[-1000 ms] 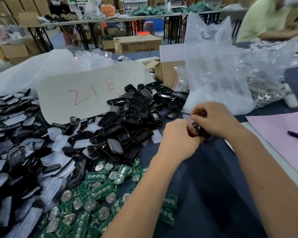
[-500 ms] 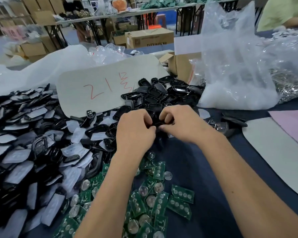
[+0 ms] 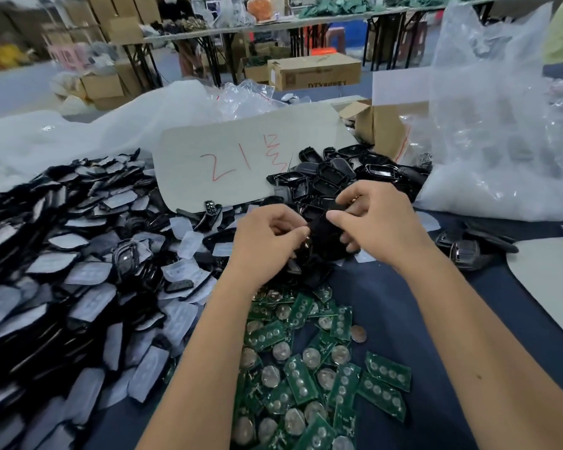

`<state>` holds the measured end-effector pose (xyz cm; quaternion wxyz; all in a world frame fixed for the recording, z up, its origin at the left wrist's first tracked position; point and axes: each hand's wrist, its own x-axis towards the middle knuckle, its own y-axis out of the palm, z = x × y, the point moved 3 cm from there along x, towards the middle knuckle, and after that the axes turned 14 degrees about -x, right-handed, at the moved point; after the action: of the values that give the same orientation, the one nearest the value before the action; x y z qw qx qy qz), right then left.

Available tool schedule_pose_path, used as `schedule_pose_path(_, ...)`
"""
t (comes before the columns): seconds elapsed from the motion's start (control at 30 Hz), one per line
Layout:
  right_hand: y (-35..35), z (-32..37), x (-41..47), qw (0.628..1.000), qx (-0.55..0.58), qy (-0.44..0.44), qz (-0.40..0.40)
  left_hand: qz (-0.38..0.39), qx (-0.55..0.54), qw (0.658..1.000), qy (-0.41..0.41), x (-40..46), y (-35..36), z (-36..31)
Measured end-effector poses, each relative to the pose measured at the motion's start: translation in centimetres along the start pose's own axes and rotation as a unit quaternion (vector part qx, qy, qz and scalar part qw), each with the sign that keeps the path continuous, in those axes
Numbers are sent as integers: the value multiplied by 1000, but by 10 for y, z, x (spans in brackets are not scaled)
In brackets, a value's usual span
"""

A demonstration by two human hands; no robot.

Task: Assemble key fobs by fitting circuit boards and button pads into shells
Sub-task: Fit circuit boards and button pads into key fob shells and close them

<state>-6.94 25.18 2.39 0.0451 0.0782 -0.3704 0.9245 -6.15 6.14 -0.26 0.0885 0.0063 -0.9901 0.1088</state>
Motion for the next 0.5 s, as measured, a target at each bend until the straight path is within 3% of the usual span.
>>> schedule_pose_path(0.1, 2, -5, -6, 981, -150, 53, 113, -68, -77, 994, -25, 2, -13, 5)
schedule_pose_path(0.2, 10, 1, -20, 917, -274, 52, 286, -139, -150, 977, -53, 5, -20, 12)
schedule_pose_path(0.3, 21, 18, -30, 887, -373, -1, 270, -186, -217, 957, -57, 6, -23, 13)
schedule_pose_path(0.4, 36, 33, -35, 896, -371, -36, 242, -198, -272, 939, -69, 7, -25, 15)
schedule_pose_path(0.5, 42, 39, -36, 894, -355, -49, 269, -193, -301, 930, -80, 7, -26, 16)
